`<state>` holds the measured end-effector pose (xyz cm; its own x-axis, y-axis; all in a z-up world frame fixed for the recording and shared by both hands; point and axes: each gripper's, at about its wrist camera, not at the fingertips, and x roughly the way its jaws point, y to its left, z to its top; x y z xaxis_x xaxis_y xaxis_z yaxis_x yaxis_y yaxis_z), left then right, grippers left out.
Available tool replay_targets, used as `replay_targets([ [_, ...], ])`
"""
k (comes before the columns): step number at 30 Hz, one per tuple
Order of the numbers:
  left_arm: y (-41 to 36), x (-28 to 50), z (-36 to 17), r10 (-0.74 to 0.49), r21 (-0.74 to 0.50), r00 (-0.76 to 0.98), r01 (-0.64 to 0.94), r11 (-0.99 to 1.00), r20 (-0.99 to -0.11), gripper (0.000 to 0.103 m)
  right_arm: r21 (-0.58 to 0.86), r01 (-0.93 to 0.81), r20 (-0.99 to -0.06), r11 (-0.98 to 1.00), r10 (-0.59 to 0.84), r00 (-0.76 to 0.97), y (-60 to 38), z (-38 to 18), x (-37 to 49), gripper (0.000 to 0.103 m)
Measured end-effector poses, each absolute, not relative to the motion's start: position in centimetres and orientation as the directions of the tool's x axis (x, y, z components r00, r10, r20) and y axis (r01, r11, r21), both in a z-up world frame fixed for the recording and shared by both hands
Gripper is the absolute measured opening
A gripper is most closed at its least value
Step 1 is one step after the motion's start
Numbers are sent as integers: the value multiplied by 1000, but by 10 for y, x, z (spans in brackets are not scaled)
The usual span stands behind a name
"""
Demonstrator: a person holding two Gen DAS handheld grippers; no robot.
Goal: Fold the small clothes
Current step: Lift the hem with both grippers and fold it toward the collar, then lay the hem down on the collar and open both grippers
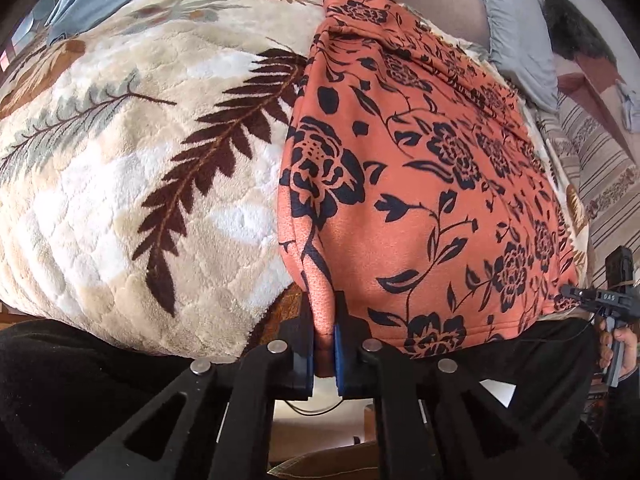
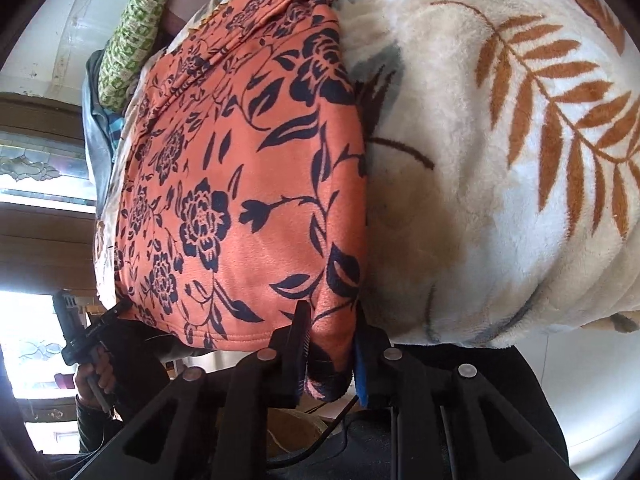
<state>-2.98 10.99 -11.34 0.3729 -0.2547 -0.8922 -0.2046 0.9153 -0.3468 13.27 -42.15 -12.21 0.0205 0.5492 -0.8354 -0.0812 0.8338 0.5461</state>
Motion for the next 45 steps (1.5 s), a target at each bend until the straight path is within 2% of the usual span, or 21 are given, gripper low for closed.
replay_targets([
  [5, 126, -24, -73, -307, -440, 481, -192, 877, -821, 7, 695, -30, -710, 719, 692, 133, -442, -98, 141, 14],
  [11, 134, 7, -13, -343, -509, 592, -134, 850, -729, 7, 784, -80, -579, 615, 772, 261, -447, -45, 171, 14],
  [16, 145, 64, 24, -363, -528, 630, -89, 845, -687, 7, 820, -128, -494, 558, 802, 337, -440, -5, 225, 14],
  [20, 161, 141, 36, -355, -532, 635, -105, 840, -686, 7, 817, -133, -482, 562, 790, 379, -429, 9, 294, 14],
  [23, 179, 210, 26, -353, -553, 618, -161, 817, -702, 7, 819, -89, -485, 567, 767, 421, -425, 4, 357, 14],
  [26, 191, 281, -8, -317, -538, 586, -249, 805, -746, 8, 799, 3, -539, 601, 715, 445, -418, -23, 422, 14],
  [29, 199, 350, -60, -287, -512, 531, -343, 788, -797, 9, 720, 155, -660, 676, 599, 454, -417, -74, 481, 14],
  [32, 200, 392, -104, -287, -461, 414, -420, 781, -864, 15, 627, 296, -766, 720, 500, 404, -417, -124, 508, 16],
  [34, 197, 390, -104, -311, -487, 442, -373, 790, -842, 34, 664, 278, -734, 694, 538, 414, -415, -131, 500, 20],
  [35, 195, 386, -98, -313, -489, 460, -335, 805, -831, 44, 645, 238, -744, 726, 525, 414, -412, -126, 496, 29],
  [37, 196, 374, -83, -267, -454, 491, -311, 835, -829, 52, 587, 166, -769, 792, 481, 422, -407, -111, 487, 51],
  [38, 198, 365, -73, -231, -429, 513, -309, 849, -827, 62, 591, 135, -757, 795, 489, 434, -407, -102, 482, 66],
  [39, 202, 357, -62, -201, -415, 540, -310, 856, -818, 68, 603, 110, -739, 790, 502, 448, -409, -95, 477, 68],
  [42, 215, 328, -37, -136, -393, 610, -311, 865, -781, 72, 610, 35, -710, 792, 526, 469, -407, -73, 466, 69],
  [45, 213, 304, -28, -109, -379, 631, -311, 872, -768, 73, 534, -28, -763, 845, 496, 415, -387, -72, 470, 69],
])
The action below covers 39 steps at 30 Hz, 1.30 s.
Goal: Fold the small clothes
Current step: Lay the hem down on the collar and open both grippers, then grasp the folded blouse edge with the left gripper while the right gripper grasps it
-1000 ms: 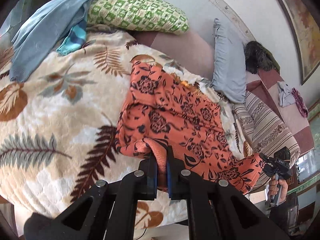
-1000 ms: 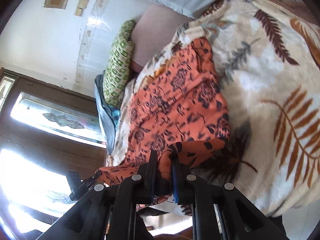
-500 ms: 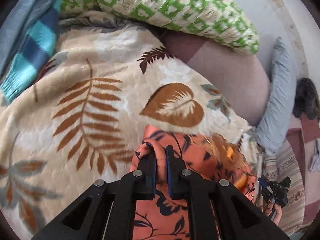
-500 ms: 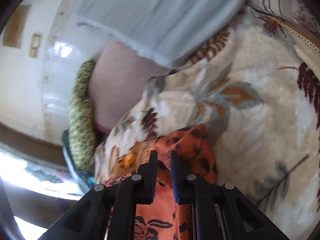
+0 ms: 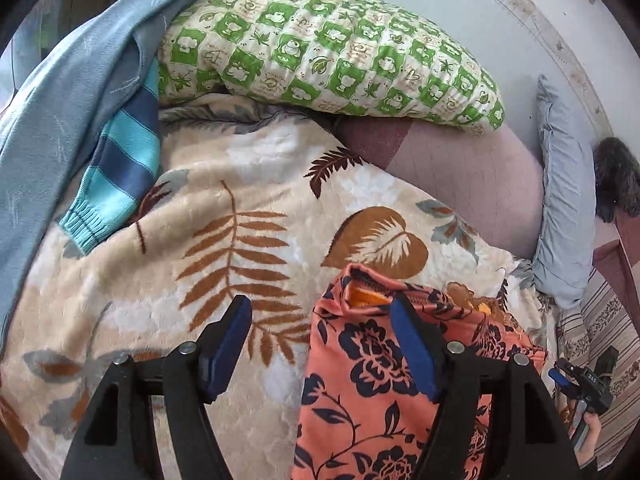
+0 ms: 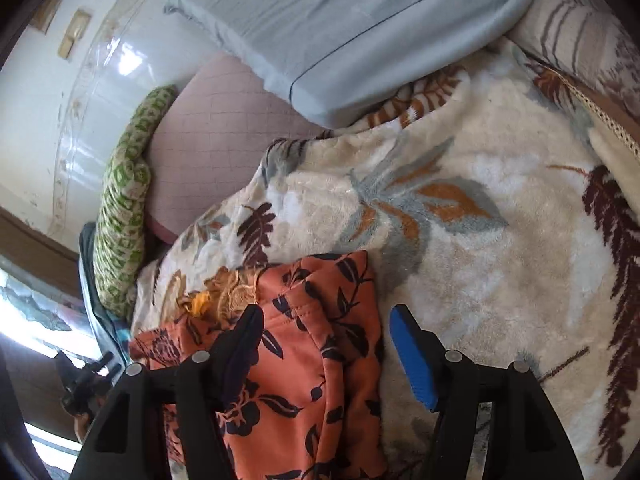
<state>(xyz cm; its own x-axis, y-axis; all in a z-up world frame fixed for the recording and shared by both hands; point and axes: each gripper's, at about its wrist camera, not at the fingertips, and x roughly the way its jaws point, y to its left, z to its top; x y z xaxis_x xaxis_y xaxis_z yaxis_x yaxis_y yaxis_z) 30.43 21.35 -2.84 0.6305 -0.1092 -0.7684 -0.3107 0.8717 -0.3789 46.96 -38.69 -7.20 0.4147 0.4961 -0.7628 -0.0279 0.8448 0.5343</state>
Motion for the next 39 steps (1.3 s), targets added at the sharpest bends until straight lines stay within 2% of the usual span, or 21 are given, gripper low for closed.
replay_targets([
  [4, 176, 289, -40, -171, -351, 588, -207, 913, -791, 73, 465, -91, -805, 880, 464, 371, -353, -87, 477, 69],
  [5, 163, 289, -46, -174, -331, 576, -179, 927, -799, 73, 456, -105, -813, 884, 462, 355, -345, -91, 478, 65],
  [7, 138, 287, -61, -166, -276, 537, -131, 952, -827, 73, 387, -139, -847, 911, 411, 337, -328, -93, 477, 28],
  [9, 121, 289, -75, -145, -225, 506, -100, 969, -850, 73, 316, -177, -853, 932, 361, 377, -318, -81, 471, 10],
  [12, 109, 292, -92, -105, -168, 488, -87, 982, -867, 73, 212, -194, -817, 958, 283, 502, -315, -47, 459, 9],
  [14, 108, 292, -97, -92, -156, 502, -88, 984, -860, 77, 154, -154, -781, 976, 216, 585, -324, -33, 462, 9],
  [19, 109, 298, -88, -86, -160, 497, -109, 981, -864, 78, 153, -87, -884, 984, 176, 433, -330, -98, 490, 14],
  [22, 115, 294, -69, -68, -150, 562, -102, 983, -824, 78, 201, -76, -835, 977, 211, 508, -338, -80, 479, 17],
  [26, 117, 311, -99, -1, -52, 419, -109, 993, -908, 81, 244, -116, -775, 963, 265, 573, -340, -32, 455, 18],
  [29, 126, 313, -104, -6, -72, 422, -141, 987, -907, 85, 318, -222, -754, 922, 388, 530, -324, -8, 427, 18],
  [33, 125, 293, -77, -18, -92, 472, -134, 987, -881, 85, 445, -339, -775, 829, 546, 318, -299, -24, 389, 18],
  [36, 121, 254, -60, -46, -96, 516, -70, 993, -855, 85, 451, -325, -800, 831, 538, 267, -299, -44, 363, 18],
  [39, 129, 214, -60, -121, -187, 528, -73, 980, -841, 85, 470, -272, -781, 840, 539, 315, -319, -53, 337, 18],
])
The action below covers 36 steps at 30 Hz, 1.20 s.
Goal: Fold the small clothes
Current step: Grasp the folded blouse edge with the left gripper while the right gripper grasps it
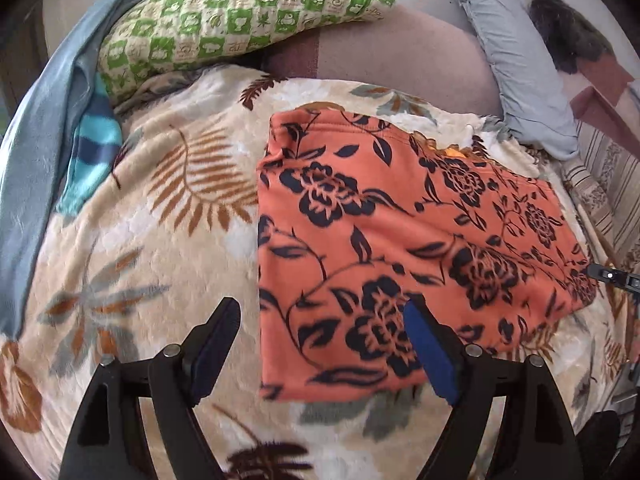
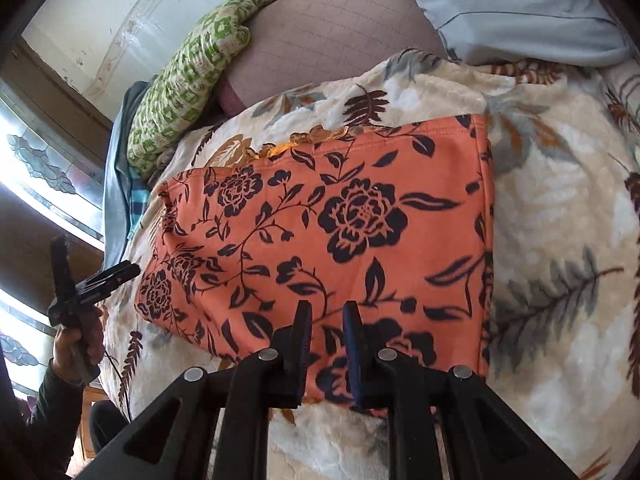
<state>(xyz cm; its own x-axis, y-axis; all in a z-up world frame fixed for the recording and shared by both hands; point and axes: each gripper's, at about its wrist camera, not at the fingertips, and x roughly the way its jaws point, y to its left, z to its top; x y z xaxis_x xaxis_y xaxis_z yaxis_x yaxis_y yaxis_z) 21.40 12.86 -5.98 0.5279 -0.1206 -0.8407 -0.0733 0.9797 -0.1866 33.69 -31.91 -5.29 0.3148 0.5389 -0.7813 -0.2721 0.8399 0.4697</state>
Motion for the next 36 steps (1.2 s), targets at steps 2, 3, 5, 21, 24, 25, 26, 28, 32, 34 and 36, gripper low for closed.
replay_targets([
  [2, 137, 202, -74, -184, -279, 508, -117, 953, -841, 85, 474, -184, -780, 861, 508, 366, -339, -63, 327, 18],
  [3, 140, 198, -85, -205, -310, 488, -146, 939, -849, 85, 471, -142, -790, 871, 488, 370, -347, -71, 324, 18],
  [5, 142, 198, -104, -223, -335, 439, -196, 922, -870, 82, 465, -103, -816, 879, 471, 336, -359, -84, 322, 18],
  [21, 166, 203, -118, -356, -537, 469, -339, 772, -808, 20, 436, -71, -830, 897, 431, 355, -362, -94, 323, 19],
  [24, 172, 207, -122, -391, -560, 441, -364, 745, -808, 17, 454, -73, -834, 888, 453, 317, -361, -97, 330, 15],
  [25, 171, 208, -117, -381, -548, 441, -356, 757, -813, 16, 431, -84, -848, 899, 435, 304, -359, -94, 332, 10],
  [26, 169, 208, -108, -360, -529, 447, -342, 777, -819, 16, 386, -101, -866, 917, 398, 302, -357, -89, 332, 2],
  [28, 163, 203, -83, -305, -484, 493, -288, 826, -815, 16, 300, -104, -888, 948, 318, 332, -362, -75, 331, 2],
  [32, 153, 210, -95, -263, -398, 416, -281, 874, -871, 17, 294, -30, -903, 955, 288, 320, -389, -87, 335, 7],
  [34, 152, 211, -106, -272, -391, 384, -278, 878, -883, 21, 461, -19, -838, 887, 442, 321, -400, -91, 335, 7],
  [36, 161, 205, -100, -292, -439, 431, -295, 848, -854, 29, 538, -23, -779, 842, 508, 368, -407, -81, 335, 19],
])
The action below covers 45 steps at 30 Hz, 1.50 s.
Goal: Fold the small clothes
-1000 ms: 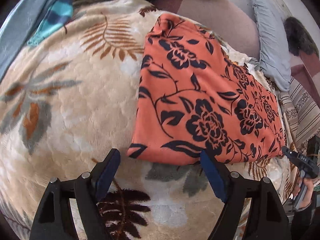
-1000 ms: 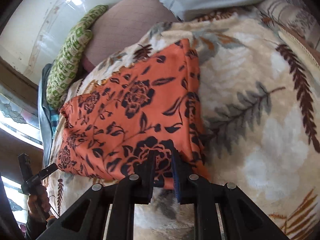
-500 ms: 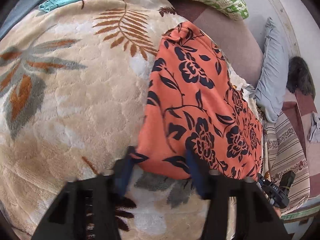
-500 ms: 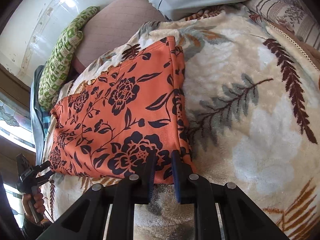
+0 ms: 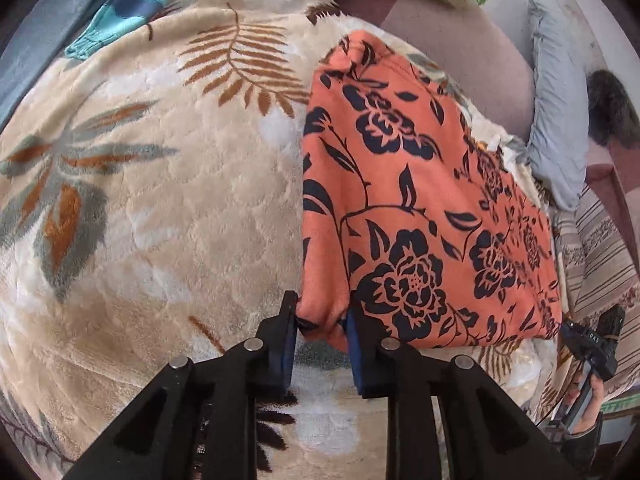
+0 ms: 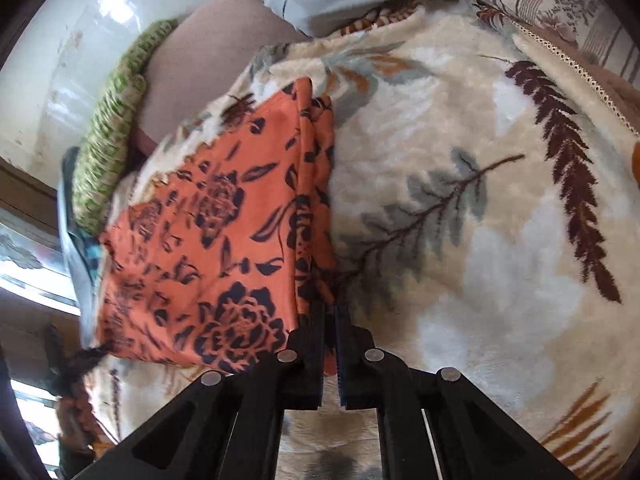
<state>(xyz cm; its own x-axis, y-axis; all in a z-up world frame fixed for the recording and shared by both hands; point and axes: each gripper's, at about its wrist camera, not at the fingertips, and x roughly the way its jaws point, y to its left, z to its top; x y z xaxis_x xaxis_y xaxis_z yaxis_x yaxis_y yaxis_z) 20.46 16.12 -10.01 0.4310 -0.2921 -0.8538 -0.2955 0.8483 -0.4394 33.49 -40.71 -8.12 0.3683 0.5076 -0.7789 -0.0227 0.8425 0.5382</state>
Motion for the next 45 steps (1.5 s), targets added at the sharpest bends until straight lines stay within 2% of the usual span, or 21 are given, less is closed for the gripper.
replay_targets([
  [1, 167, 201, -94, -293, -459, 457, -308, 834, -840, 32, 557, -22, -764, 830, 523, 377, -409, -78, 338, 34],
  [2, 174, 198, -87, -278, -466, 490, -317, 826, -826, 38, 562, -14, -762, 827, 524, 381, -410, -76, 343, 81],
  [3, 179, 195, -78, -250, -463, 526, -323, 825, -813, 49, 569, -17, -754, 822, 530, 388, -411, -75, 348, 98],
  [5, 187, 195, -63, -196, -449, 586, -324, 833, -786, 66, 591, -23, -737, 807, 551, 391, -413, -75, 358, 98],
  [6, 188, 201, -60, -198, -448, 592, -311, 838, -781, 67, 613, -17, -723, 790, 571, 389, -415, -77, 363, 98],
  [9, 184, 222, -67, -263, -471, 572, -252, 845, -777, 67, 654, -2, -698, 757, 604, 386, -416, -82, 373, 98],
  [12, 170, 248, -89, -285, -455, 517, -237, 858, -807, 67, 657, -8, -721, 754, 631, 286, -397, -102, 384, 97],
  [16, 163, 261, -110, -360, -508, 478, -227, 831, -801, 66, 617, -82, -748, 783, 615, 250, -373, -106, 387, 86],
  [17, 161, 265, -113, -361, -503, 473, -217, 836, -804, 66, 600, -61, -767, 798, 595, 239, -370, -112, 389, 80],
  [19, 156, 267, -115, -335, -470, 457, -221, 855, -824, 54, 592, -44, -779, 805, 585, 227, -369, -119, 392, 70],
  [20, 152, 270, -114, -330, -452, 441, -208, 867, -835, 31, 577, -52, -790, 815, 573, 217, -366, -122, 392, 58],
  [21, 150, 273, -115, -323, -435, 420, -205, 877, -848, 20, 565, -52, -800, 823, 563, 207, -364, -125, 392, 50],
  [25, 150, 280, -117, -317, -435, 391, -261, 862, -864, 14, 522, -80, -831, 849, 527, 179, -354, -121, 394, 36],
  [27, 147, 280, -106, -274, -394, 397, -260, 882, -876, 13, 521, -87, -831, 849, 528, 177, -349, -111, 393, 30],
  [30, 142, 270, -77, -241, -368, 439, -232, 900, -866, 12, 554, -90, -802, 827, 560, 210, -353, -86, 389, 27],
  [35, 142, 232, -21, -261, -396, 501, -182, 900, -825, 12, 570, -156, -774, 807, 591, 228, -354, -32, 366, 25],
  [38, 143, 188, -6, -297, -425, 504, -158, 891, -811, 12, 569, -183, -766, 802, 598, 236, -362, -9, 335, 25],
  [40, 140, 158, -16, -311, -430, 479, -159, 889, -821, 13, 570, -190, -769, 800, 600, 220, -373, -8, 309, 25],
  [42, 138, 134, -48, -323, -428, 421, -182, 885, -848, 15, 544, -174, -805, 821, 569, 167, -378, -31, 281, 27],
  [44, 138, 120, -92, -318, -402, 331, -227, 887, -889, 18, 504, -135, -854, 853, 515, 70, -380, -77, 261, 31],
  [45, 142, 116, -108, -310, -394, 309, -262, 881, -899, 24, 464, -117, -881, 878, 471, 46, -382, -98, 256, 41],
])
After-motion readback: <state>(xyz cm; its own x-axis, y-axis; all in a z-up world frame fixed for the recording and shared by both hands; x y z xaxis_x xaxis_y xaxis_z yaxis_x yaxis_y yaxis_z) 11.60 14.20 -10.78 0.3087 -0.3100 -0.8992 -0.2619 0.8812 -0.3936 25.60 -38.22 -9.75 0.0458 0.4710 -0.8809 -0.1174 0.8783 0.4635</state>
